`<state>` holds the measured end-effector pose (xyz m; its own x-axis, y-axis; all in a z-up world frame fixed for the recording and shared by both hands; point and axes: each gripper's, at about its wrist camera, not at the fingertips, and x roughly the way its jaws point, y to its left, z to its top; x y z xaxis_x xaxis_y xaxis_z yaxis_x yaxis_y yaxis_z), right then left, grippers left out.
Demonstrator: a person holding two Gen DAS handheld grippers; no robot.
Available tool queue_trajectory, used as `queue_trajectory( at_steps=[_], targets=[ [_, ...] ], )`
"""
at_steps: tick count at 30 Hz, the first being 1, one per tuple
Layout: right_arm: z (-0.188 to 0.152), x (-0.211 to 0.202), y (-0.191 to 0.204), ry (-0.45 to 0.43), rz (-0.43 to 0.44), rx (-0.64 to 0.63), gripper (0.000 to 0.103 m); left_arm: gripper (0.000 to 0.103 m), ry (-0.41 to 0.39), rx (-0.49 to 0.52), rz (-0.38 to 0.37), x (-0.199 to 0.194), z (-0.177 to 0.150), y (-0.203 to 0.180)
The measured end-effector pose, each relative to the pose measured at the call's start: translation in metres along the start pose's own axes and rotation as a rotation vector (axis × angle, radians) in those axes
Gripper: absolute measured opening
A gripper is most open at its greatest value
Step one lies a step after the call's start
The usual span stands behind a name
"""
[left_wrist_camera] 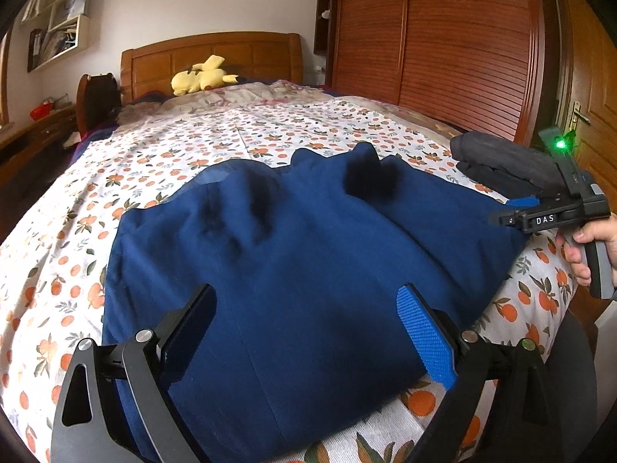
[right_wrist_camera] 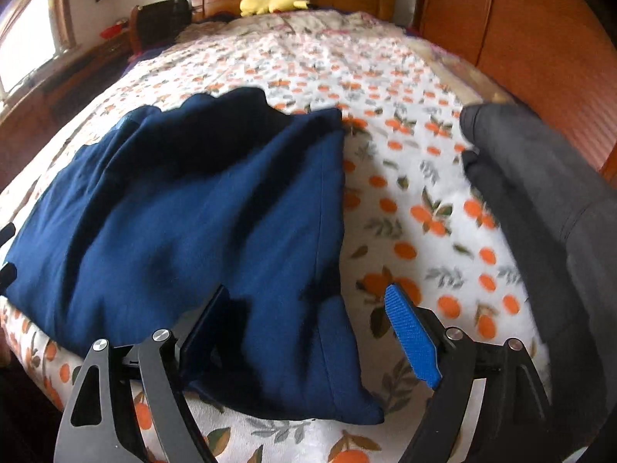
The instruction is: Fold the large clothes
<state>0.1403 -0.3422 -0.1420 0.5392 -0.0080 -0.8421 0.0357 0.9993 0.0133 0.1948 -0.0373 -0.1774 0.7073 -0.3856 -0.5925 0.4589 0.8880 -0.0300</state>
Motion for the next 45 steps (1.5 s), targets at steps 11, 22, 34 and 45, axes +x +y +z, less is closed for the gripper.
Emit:
queue_trajectory(
  at_steps=[11, 22, 34, 45],
  targets=[
    [0.021, -0.041, 0.033, -0.12, 0.137, -0.049, 0.015, 0.096, -0.019, -0.024, 0.031, -0.021, -0.007, 0.019],
    [0.071, -0.111, 0.185, -0.341, 0.302, -0.298, 0.012, 0.096, -0.082, -0.121, 0.109, -0.075, -0.019, 0.078],
    [0.058, -0.072, 0.321, -0.234, 0.444, -0.48, 0.013, 0.096, -0.114, -0.217, 0.19, -0.12, -0.041, 0.14],
    [0.068, -0.069, 0.3, -0.245, 0.393, -0.443, 0.037, 0.096, -0.13, -0.223, 0.179, -0.129, -0.038, 0.138]
  ],
)
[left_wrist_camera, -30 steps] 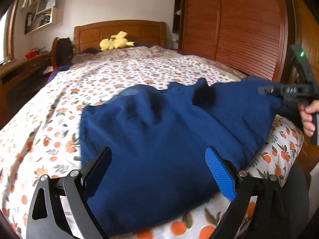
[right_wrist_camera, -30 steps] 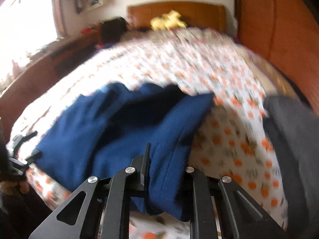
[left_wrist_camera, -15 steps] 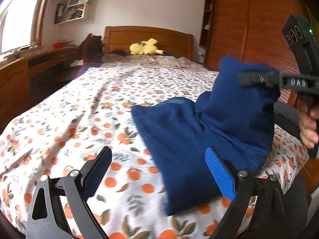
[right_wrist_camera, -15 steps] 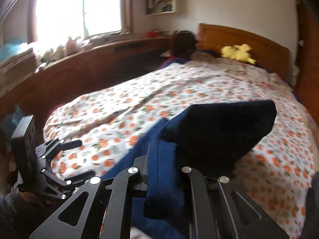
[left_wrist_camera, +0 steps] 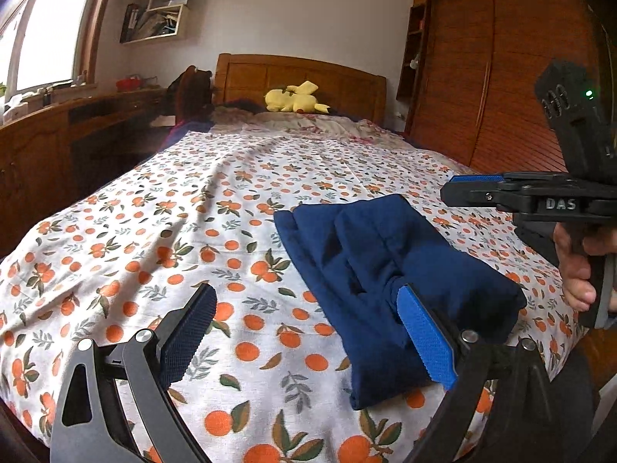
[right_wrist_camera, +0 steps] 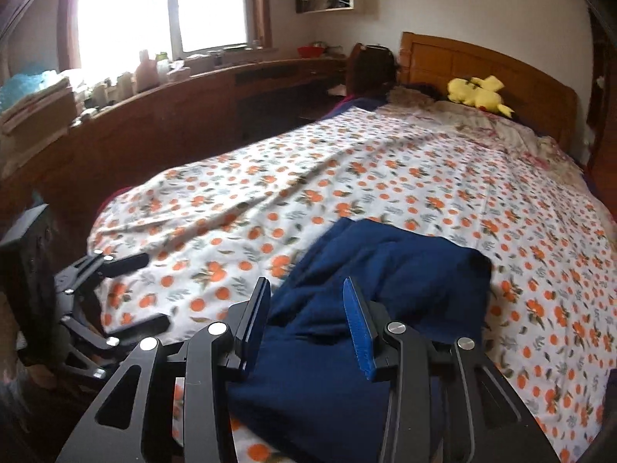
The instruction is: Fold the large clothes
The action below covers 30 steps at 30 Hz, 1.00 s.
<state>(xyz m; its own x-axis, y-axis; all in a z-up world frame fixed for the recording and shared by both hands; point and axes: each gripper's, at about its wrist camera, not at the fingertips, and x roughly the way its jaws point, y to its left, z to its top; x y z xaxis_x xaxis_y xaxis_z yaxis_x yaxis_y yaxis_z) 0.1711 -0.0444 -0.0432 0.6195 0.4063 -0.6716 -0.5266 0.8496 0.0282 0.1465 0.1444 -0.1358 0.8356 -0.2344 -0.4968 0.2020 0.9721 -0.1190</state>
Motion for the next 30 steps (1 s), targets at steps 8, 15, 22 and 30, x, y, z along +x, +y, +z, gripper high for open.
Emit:
queue_trajectory(
  at_steps=[8, 15, 22, 30],
  targets=[
    [-0.034, 0.007, -0.053, 0.062, -0.103, 0.054, 0.037, 0.097, 0.035, 0.006, -0.108, 0.014, -0.001, -0.03],
    [-0.052, 0.011, -0.078, 0.089, -0.131, 0.088, 0.046, 0.062, 0.104, 0.042, -0.177, 0.038, -0.008, -0.059],
    [-0.06, 0.015, -0.085, 0.099, -0.128, 0.086, 0.049, 0.008, 0.168, 0.071, -0.195, 0.052, -0.014, -0.068],
    [-0.05, 0.023, -0.09, 0.083, -0.115, 0.075, 0.056, 0.006, 0.136, 0.046, -0.157, 0.027, -0.011, -0.046]
  ],
)
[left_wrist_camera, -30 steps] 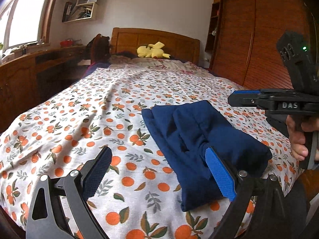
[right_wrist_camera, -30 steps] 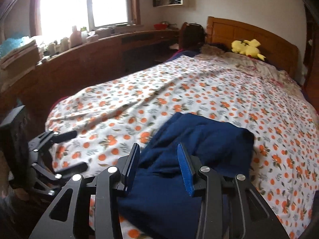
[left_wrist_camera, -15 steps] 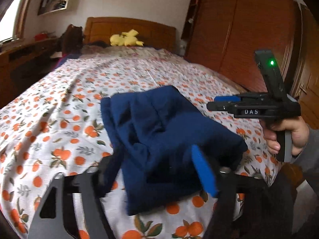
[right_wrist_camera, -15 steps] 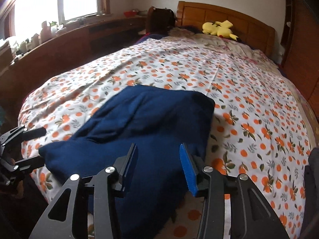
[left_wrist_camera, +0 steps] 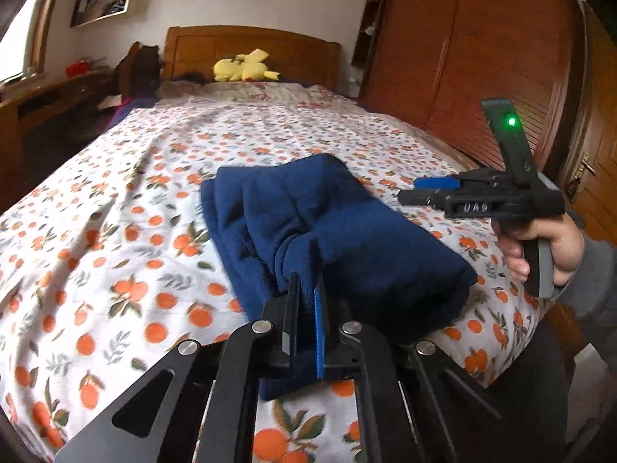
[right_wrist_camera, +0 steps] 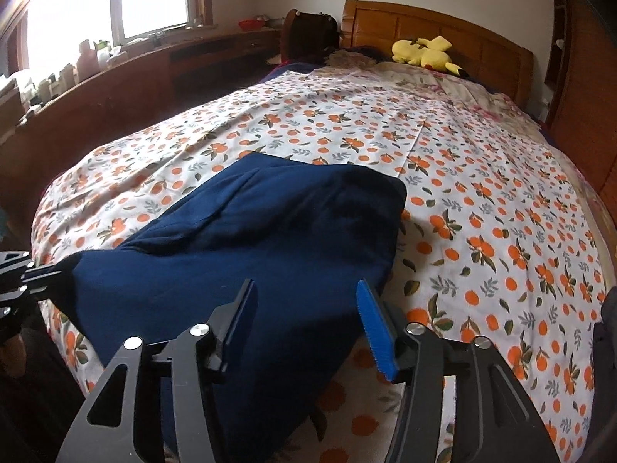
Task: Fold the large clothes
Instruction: 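Grasp the folded blazer bundle with the left tool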
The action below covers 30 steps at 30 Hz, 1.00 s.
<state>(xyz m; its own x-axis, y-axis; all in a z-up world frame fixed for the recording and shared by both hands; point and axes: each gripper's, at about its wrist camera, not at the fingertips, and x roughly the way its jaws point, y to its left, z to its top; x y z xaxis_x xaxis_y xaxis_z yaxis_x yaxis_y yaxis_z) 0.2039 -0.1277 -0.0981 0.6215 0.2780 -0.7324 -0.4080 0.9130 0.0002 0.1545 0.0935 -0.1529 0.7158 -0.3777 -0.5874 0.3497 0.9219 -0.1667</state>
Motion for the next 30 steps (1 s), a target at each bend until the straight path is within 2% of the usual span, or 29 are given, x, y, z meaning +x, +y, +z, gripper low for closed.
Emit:
queue_trajectory(
  at_steps=[4, 8, 11, 12, 13, 15, 19, 26, 27, 29, 30],
  targets=[
    [0.013, 0.02, -0.005, 0.009, -0.01, -0.006, 0.07, 0.007, 0.035, -0.028, 0.023, 0.003, -0.017, 0.011],
    [0.028, 0.053, -0.019, 0.046, -0.033, -0.002, 0.07, 0.008, 0.049, -0.03, 0.037, 0.007, -0.025, 0.011],
    [0.036, 0.082, -0.039, 0.081, -0.058, 0.031, 0.07, 0.016, 0.042, -0.043, 0.049, 0.008, -0.028, 0.013],
    [0.038, 0.091, -0.046, 0.094, -0.063, 0.048, 0.07, 0.026, 0.038, -0.048, 0.057, 0.006, -0.028, 0.014],
    [0.039, 0.096, -0.05, 0.1, -0.066, 0.057, 0.07, 0.042, 0.035, -0.053, 0.085, 0.004, -0.029, 0.014],
    [0.04, 0.111, -0.063, 0.121, -0.067, 0.08, 0.07, 0.057, 0.025, -0.048, 0.127, -0.003, -0.032, 0.013],
    [0.041, 0.129, -0.081, 0.137, -0.008, 0.14, 0.07, 0.058, 0.041, -0.068, 0.121, -0.01, -0.042, 0.01],
    [0.036, 0.153, -0.1, 0.171, 0.134, 0.237, 0.073, 0.058, 0.105, -0.07, 0.132, 0.012, -0.046, 0.003],
    [0.036, 0.154, -0.102, 0.175, 0.162, 0.249, 0.07, 0.056, 0.111, -0.075, 0.132, 0.016, -0.046, 0.003],
    [0.034, 0.152, -0.104, 0.174, 0.242, 0.271, 0.053, 0.042, 0.123, -0.091, 0.104, 0.021, -0.047, 0.004],
    [0.034, 0.15, -0.102, 0.167, 0.258, 0.27, 0.041, 0.035, 0.132, -0.101, 0.083, 0.024, -0.046, 0.005]
  ],
)
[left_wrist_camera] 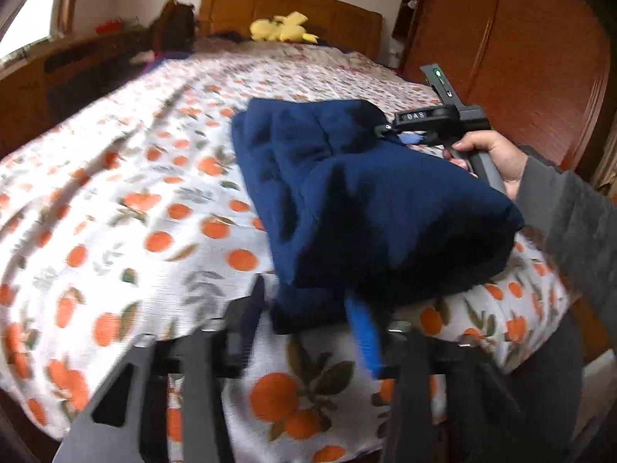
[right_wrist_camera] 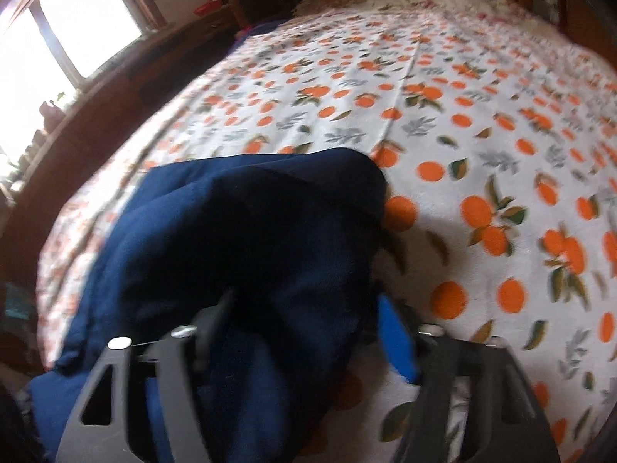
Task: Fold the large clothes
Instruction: 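Grasp the folded blazer bundle with the left tool, then carry the blazer bundle with the left tool to the bed edge by the desk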
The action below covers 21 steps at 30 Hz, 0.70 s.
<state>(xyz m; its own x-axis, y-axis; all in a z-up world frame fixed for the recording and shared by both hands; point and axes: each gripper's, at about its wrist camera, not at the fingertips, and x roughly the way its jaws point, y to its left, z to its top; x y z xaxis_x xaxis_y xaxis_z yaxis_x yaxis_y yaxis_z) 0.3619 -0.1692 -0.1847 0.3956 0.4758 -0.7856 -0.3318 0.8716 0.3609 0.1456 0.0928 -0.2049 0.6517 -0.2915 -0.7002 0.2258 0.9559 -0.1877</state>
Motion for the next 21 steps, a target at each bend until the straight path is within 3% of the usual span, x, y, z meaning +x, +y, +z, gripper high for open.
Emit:
queue_trajectory(
  at_steps=[1, 3, 6, 12, 17, 21],
  targets=[
    [-0.001, -0.003, 0.004, -0.008, 0.019, -0.017, 0.026, 0.026, 0.0, 0.008, 0.005, 0.002, 0.0, -0.001],
    [-0.002, -0.012, 0.012, -0.041, 0.003, -0.057, 0.008, 0.015, -0.001, 0.025, 0.001, 0.002, 0.003, -0.004],
    [0.001, -0.033, 0.03, -0.111, -0.028, -0.105, 0.006, 0.007, -0.026, 0.029, 0.0, -0.007, 0.009, -0.004],
    [0.014, -0.066, 0.098, -0.226, -0.095, -0.245, 0.005, 0.005, -0.087, 0.025, 0.005, -0.028, 0.017, 0.006],
    [0.031, -0.067, 0.16, -0.29, -0.096, -0.315, 0.005, 0.004, -0.17, -0.016, 0.067, -0.069, 0.029, 0.052],
    [0.047, -0.046, 0.22, -0.288, -0.061, -0.367, 0.005, 0.004, -0.221, -0.048, 0.15, -0.105, 0.034, 0.096]
  ],
)
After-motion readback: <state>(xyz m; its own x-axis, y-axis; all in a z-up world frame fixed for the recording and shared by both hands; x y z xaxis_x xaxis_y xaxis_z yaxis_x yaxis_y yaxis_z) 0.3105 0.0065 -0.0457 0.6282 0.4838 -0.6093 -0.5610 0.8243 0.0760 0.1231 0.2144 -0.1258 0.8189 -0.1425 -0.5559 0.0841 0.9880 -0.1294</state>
